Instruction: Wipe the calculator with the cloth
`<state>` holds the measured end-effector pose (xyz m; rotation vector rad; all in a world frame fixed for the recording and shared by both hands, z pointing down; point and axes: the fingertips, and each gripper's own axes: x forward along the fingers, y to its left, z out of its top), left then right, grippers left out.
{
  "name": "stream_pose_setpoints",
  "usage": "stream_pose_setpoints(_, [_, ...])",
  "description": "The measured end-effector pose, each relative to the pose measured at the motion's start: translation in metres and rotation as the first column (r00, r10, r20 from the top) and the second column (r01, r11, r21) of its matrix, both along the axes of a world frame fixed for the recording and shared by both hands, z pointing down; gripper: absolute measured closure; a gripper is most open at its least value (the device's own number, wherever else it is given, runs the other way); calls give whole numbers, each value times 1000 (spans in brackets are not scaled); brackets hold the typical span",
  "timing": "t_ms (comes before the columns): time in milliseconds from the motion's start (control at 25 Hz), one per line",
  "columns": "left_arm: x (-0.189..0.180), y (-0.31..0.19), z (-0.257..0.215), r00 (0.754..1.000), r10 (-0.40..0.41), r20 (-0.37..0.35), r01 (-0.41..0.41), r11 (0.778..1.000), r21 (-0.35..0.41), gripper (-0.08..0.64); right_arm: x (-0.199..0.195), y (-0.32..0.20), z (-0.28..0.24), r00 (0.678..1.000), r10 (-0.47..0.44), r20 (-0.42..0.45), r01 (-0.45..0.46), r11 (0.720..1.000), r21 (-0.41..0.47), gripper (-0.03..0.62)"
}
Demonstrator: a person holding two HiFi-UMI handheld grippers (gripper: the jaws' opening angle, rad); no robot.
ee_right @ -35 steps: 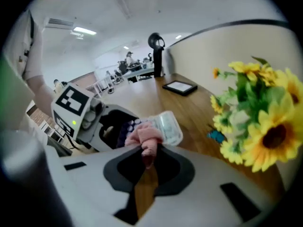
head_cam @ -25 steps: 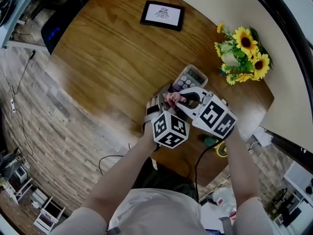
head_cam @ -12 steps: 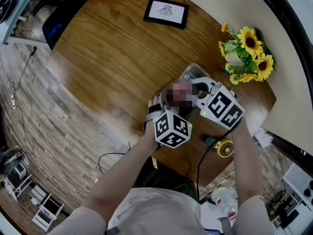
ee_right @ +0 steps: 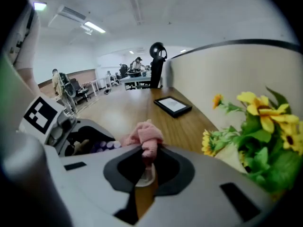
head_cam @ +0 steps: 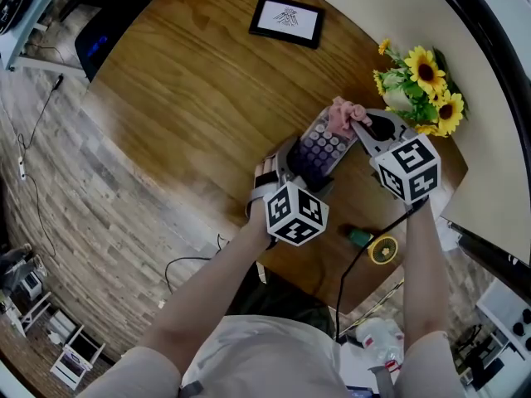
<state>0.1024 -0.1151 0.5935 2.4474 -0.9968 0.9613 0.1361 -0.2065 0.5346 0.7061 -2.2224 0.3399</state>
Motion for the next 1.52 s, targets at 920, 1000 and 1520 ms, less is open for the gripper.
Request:
stream_pose_setpoints(920, [-1, 1, 0, 1000, 5, -3, -5, 1000, 5, 75, -50, 98, 23, 880, -472, -57, 473, 881, 11, 546])
stream_pose_setpoints(1000, [-2, 1, 1, 1000, 4, 1, -4, 1000, 7, 75, -38, 81, 25, 902, -425, -78, 428, 903, 29, 546])
stream_pose_setpoints(1520, [0, 1, 1, 1000, 2, 0, -2, 1000, -1, 75, -48, 57, -23, 926, -342, -157, 367, 914, 175, 548])
